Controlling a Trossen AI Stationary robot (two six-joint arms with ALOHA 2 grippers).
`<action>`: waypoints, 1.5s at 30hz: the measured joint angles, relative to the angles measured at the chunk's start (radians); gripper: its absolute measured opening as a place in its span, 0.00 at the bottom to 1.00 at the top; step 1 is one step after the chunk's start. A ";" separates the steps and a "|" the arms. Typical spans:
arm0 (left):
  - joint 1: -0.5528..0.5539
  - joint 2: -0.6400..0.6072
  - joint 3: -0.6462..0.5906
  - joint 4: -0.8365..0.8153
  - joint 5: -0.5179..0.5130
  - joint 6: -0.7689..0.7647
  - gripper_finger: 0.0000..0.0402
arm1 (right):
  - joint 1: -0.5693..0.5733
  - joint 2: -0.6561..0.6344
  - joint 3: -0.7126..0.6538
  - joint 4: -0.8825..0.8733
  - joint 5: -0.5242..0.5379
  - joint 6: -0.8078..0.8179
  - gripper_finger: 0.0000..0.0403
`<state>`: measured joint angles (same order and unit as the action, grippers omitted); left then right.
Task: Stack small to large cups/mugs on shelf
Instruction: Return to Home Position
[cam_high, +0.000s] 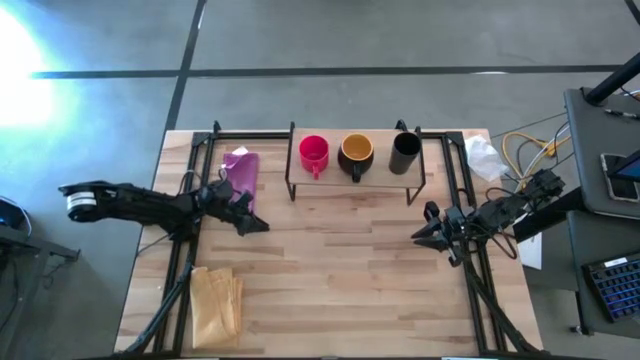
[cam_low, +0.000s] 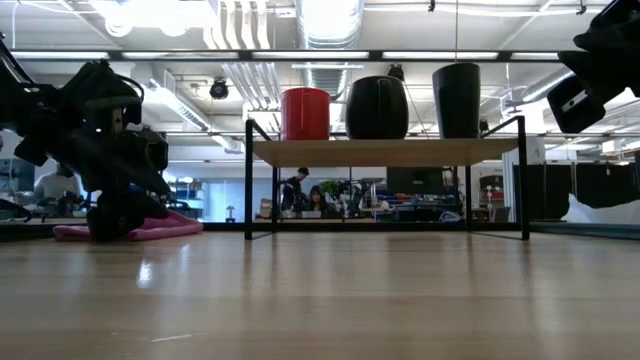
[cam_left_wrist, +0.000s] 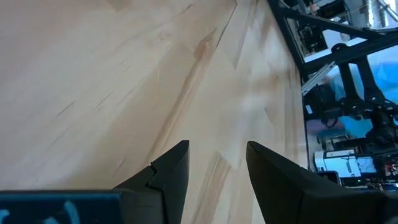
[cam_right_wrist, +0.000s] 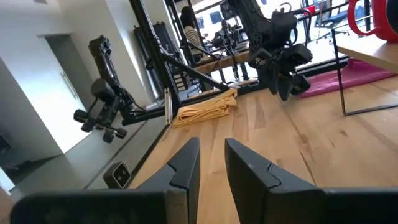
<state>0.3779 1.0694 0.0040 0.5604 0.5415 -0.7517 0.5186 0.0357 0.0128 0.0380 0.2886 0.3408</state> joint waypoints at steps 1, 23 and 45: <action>0.000 0.007 0.000 0.002 0.000 0.001 0.36 | 0.000 0.000 0.000 0.000 0.000 0.000 0.17; 0.000 0.102 0.023 0.110 0.000 -0.002 0.36 | 0.000 0.000 0.000 0.000 0.000 0.000 0.17; 0.000 0.144 0.035 0.113 0.000 0.002 0.36 | 0.000 0.000 0.000 0.000 0.000 0.000 0.17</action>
<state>0.3779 1.2130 0.0389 0.6733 0.5415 -0.7498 0.5186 0.0357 0.0128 0.0376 0.2886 0.3405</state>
